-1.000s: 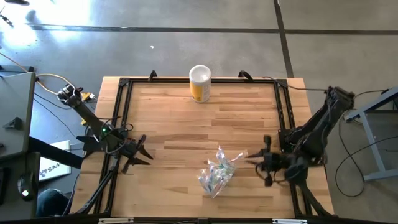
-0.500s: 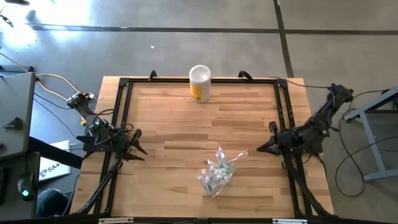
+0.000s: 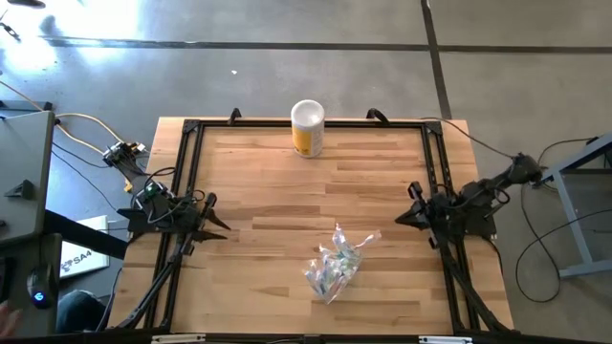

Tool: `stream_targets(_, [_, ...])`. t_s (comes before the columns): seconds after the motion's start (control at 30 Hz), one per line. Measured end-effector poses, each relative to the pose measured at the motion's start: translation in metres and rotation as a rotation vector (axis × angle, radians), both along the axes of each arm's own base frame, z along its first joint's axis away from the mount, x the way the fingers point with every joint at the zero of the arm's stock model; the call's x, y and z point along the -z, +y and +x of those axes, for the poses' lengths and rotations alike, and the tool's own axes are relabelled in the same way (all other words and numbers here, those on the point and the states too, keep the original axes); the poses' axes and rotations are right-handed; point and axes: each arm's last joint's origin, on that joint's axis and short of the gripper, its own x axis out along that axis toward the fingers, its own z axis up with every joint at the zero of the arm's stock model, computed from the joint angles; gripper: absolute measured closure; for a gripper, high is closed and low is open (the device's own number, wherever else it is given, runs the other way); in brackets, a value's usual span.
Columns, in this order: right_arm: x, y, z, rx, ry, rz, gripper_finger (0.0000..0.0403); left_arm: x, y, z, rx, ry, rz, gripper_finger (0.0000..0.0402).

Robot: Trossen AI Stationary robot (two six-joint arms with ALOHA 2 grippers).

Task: Pick & Place toothbrushing station
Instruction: Return to Home Position

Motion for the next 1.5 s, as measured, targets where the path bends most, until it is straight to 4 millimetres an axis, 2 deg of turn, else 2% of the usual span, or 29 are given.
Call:
stream_targets(0.43, [0.039, -0.018, 0.012, 0.004, -0.050, 0.005, 0.0400, -0.001, 0.000, 0.000, -0.002, -0.021, 0.032, 0.0284])
stream_targets(0.63, [0.038, -0.025, 0.014, 0.023, -0.063, 0.002, 0.0400, -0.001, 0.000, 0.000, -0.002, -0.021, 0.035, 0.0284])
stream_targets(1.03, [0.047, -0.035, 0.016, 0.226, 0.032, -0.009, 0.0398, -0.001, 0.002, 0.001, -0.048, -0.038, 0.095, 0.0284])
stream_targets(1.33, [0.049, -0.035, 0.016, 0.238, 0.037, -0.103, 0.0400, 0.001, 0.002, 0.000, -0.056, -0.038, 0.153, 0.0284])
stream_targets(1.5, [0.049, -0.035, 0.016, 0.238, 0.039, -0.096, 0.0400, 0.001, 0.002, 0.000, -0.056, -0.036, 0.152, 0.0284])
